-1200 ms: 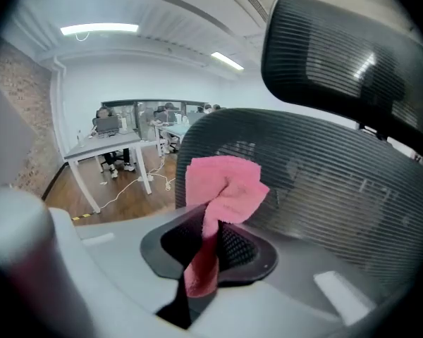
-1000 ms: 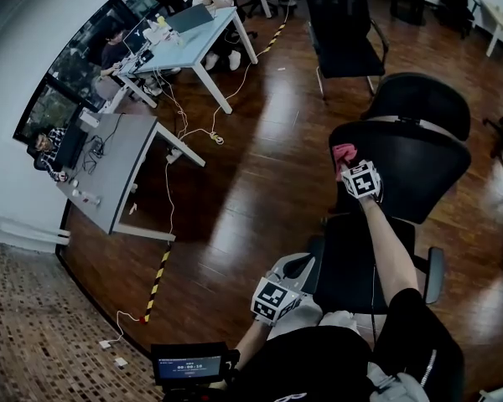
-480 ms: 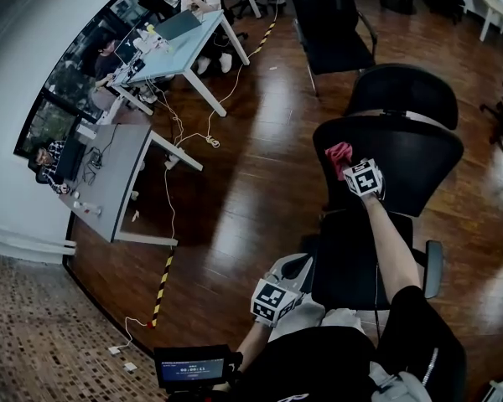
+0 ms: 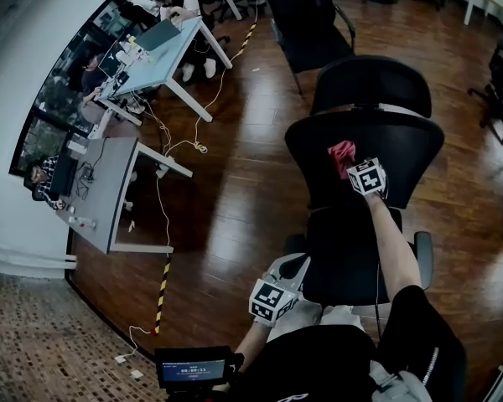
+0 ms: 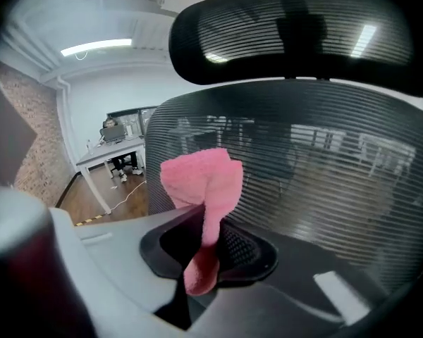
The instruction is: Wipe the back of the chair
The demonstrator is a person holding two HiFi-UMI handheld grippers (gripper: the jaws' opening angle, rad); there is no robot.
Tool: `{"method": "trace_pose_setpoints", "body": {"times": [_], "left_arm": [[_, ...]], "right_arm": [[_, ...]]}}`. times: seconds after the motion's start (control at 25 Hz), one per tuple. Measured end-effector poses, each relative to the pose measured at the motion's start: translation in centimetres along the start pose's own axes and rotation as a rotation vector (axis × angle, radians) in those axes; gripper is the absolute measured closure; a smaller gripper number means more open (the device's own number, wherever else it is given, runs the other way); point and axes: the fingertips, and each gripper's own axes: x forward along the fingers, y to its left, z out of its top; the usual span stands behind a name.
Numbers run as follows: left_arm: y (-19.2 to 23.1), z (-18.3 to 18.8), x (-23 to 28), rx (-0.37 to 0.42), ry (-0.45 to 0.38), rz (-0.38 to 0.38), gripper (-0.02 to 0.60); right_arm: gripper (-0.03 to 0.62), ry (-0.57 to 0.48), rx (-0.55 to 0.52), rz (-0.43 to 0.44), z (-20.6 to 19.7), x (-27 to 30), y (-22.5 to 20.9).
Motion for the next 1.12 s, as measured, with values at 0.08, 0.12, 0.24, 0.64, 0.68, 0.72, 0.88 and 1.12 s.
{"method": "trace_pose_setpoints", "body": {"times": [0.08, 0.12, 0.24, 0.64, 0.68, 0.72, 0.88, 1.12], "left_arm": [[-0.8, 0.2, 0.6, 0.004, 0.006, -0.012, 0.588], [-1.1, 0.3, 0.9, 0.007, 0.009, -0.018, 0.588], [-2.3, 0.6, 1.7, 0.015, 0.015, -0.032, 0.588], [-5.1, 0.3, 3.1, 0.035, 0.037, -0.071, 0.588], [-5.3, 0.3, 3.2, 0.036, 0.038, -0.074, 0.588], [-5.5, 0.4, 3.3, 0.038, 0.039, -0.078, 0.588], [-5.9, 0.5, 3.5, 0.041, 0.042, -0.086, 0.588], [-6.3, 0.2, 3.6, 0.05, 0.054, -0.09, 0.588]], "right_arm": [[0.546, -0.002, 0.013, -0.012, -0.5, -1.0, -1.4], [0.546, -0.001, 0.021, -0.019, -0.8, -1.4, -2.1], [0.546, 0.001, 0.045, -0.038, -1.9, -2.9, -4.1], [0.543, -0.002, 0.131, -0.119, -5.7, -7.6, -10.3], [0.543, -0.003, 0.138, -0.128, -6.1, -8.1, -11.0], [0.543, -0.002, 0.145, -0.137, -6.4, -8.5, -11.6], [0.543, -0.001, 0.185, -0.175, -7.7, -10.0, -13.9], [0.543, -0.006, 0.245, -0.261, -9.8, -12.1, -17.1]]}}
